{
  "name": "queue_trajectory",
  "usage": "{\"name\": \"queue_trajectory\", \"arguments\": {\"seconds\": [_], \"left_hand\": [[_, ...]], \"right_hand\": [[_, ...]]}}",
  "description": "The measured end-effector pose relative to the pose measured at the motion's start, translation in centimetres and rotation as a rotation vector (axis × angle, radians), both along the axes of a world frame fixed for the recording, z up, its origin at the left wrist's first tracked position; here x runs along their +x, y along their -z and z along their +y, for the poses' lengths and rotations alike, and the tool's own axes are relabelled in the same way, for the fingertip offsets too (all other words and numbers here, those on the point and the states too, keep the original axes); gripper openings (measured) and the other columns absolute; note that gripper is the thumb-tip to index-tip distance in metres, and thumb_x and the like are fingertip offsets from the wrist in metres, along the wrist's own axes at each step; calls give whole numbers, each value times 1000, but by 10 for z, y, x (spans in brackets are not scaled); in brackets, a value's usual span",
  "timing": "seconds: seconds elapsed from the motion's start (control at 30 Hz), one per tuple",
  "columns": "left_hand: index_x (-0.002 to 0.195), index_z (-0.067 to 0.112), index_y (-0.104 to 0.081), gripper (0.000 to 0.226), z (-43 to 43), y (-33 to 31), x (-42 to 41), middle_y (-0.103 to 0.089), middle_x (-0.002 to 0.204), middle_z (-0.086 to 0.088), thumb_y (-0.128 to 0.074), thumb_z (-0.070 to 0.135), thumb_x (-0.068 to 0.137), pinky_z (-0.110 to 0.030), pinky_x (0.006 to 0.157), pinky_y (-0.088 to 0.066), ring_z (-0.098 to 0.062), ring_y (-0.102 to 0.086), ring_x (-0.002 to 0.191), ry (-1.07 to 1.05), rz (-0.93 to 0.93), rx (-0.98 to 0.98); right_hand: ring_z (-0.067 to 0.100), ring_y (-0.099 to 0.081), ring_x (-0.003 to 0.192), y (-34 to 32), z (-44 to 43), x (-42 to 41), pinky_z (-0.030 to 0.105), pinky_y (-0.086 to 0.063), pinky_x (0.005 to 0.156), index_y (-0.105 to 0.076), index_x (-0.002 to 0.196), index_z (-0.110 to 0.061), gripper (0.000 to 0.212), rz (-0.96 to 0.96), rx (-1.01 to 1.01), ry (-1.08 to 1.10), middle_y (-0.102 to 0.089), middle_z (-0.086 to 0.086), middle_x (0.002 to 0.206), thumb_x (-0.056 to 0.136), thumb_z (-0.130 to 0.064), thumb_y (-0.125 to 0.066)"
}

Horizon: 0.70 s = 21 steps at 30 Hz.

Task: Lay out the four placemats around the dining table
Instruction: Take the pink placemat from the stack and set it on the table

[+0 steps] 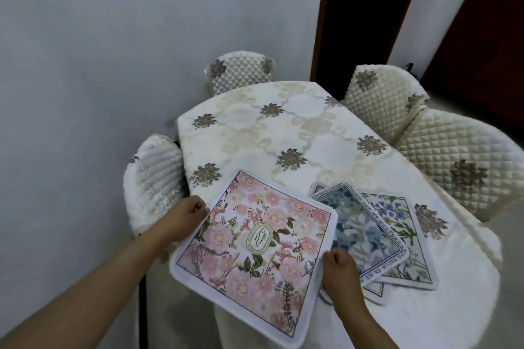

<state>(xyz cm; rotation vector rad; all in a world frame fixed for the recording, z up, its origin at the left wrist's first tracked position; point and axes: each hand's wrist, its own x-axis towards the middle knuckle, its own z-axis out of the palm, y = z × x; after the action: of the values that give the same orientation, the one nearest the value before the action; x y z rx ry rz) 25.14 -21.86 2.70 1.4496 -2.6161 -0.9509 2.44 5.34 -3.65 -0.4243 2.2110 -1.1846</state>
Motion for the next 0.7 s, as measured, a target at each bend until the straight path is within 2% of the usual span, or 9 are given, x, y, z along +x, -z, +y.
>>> {"name": "queue_trajectory", "arguments": {"seconds": [0.1,0.23,0.33,0.43,0.6,0.7], "left_hand": [[81,18,-57,23,-17,1,15,-65,84,-10,-51,34,96,-31,61,-40,-15,-49,65,-23,19,-13],[88,11,-58,25,-63,4,23,-65,87,-14,-51,33,97,-31,60,-38,-16,-49,67,-8,65,-15],[85,14,-57,24,-111,1,28,-61,79,-9,-50,34,97,-32,60,-37,-14,-47,65,40,91,-10],[78,17,-52,25,-170,-4,39,-57,74,-4,-50,33,97,-34,61,-37,-17,-48,65,116,120,1],[77,14,-50,28,-247,-23,46,-54,71,-5,-47,33,98,-31,56,-34,-13,-43,60,244,133,-24],[85,9,-55,30,-282,-27,33,-58,74,-4,-47,35,98,-33,59,-38,-15,-47,63,299,140,-36]], "right_hand": [[19,-22,54,-6,-16,13,31,-19,53,-24,67,-15,35,30,-2,4,-21,5,62,95,-16,-45],[19,-23,55,-15,-58,27,33,-19,55,-25,67,-16,35,85,0,54,-24,4,62,94,-16,-46],[18,-25,54,-20,-99,42,32,-25,56,-27,65,-16,36,95,-26,118,-25,5,60,95,-15,-47],[19,-24,56,-22,-145,67,37,-24,58,-26,64,-17,37,99,-62,201,-25,4,59,94,-14,-49],[19,-22,56,-34,-207,108,35,-23,56,-28,67,-14,34,69,-87,358,-24,5,61,93,-12,-49],[18,-25,58,-42,-228,120,35,-25,56,-30,68,-14,31,79,-98,415,-25,6,62,93,-12,-49]]}}
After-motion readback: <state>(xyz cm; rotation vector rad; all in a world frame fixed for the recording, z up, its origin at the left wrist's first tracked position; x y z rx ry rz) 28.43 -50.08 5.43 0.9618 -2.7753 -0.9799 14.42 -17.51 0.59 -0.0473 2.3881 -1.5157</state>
